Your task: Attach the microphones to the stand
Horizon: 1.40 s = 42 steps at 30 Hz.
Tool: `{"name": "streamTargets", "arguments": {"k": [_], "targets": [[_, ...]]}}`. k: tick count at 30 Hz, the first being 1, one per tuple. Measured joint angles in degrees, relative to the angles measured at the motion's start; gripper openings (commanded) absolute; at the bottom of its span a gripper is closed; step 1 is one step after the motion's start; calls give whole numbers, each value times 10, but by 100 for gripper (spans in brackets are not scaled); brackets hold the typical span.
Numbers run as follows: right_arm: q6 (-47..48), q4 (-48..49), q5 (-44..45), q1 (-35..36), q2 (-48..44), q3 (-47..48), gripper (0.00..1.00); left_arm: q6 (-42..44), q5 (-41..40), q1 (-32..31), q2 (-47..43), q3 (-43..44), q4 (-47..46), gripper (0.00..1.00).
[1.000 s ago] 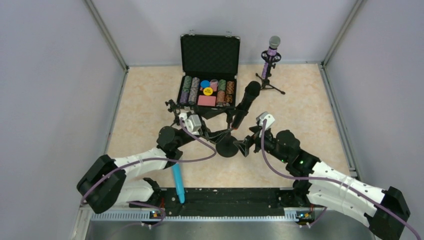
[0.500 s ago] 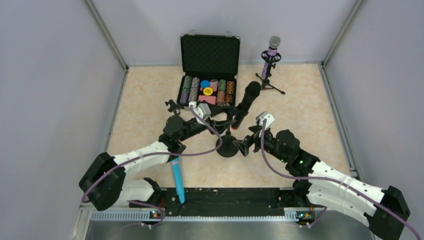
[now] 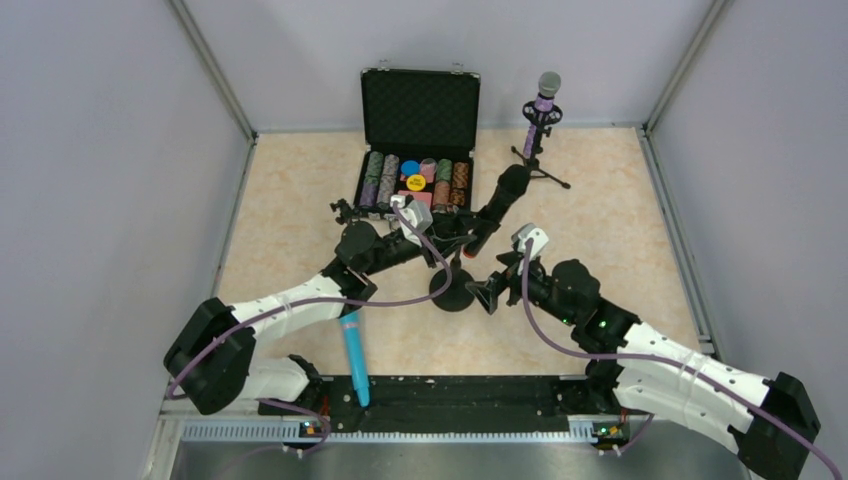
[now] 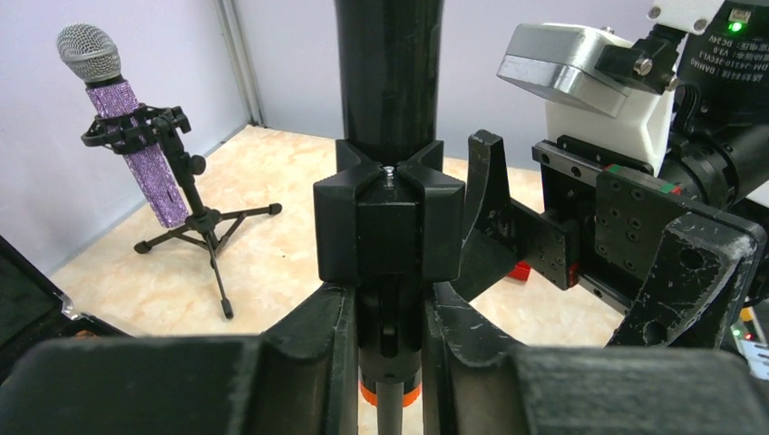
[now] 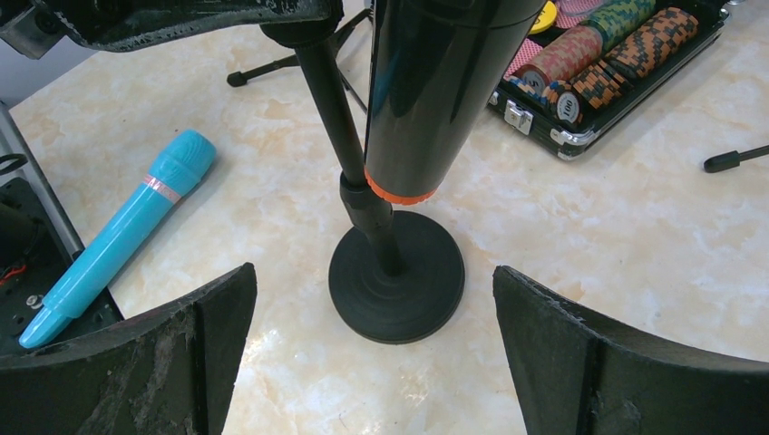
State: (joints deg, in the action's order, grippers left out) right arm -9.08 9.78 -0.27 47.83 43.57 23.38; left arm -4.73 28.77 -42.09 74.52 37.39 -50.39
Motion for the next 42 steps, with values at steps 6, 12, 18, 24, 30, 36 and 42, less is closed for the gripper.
{"name": "streamTargets", "arguments": {"k": [6,12,18,24,30,36,42], "targets": [[0,-2,-3,0,-9,2,99,4,1,0,0,3,9,0],[0,-15,-14,0,-30,32,99,0,-5,1,0,3,7,0],[-6,-26,-28,0,-44,111,98,-25,-1,9,24,17,-14,0],[-26,-14,-53,0,-46,197,99,-52,11,16,63,42,-40,0],[-43,4,-70,0,-49,226,99,-64,34,16,104,78,-52,0],[-56,18,-80,0,-48,244,99,-85,59,16,160,134,-69,0],[-65,38,-93,0,-42,256,99,-115,78,16,223,197,-106,0]]}}
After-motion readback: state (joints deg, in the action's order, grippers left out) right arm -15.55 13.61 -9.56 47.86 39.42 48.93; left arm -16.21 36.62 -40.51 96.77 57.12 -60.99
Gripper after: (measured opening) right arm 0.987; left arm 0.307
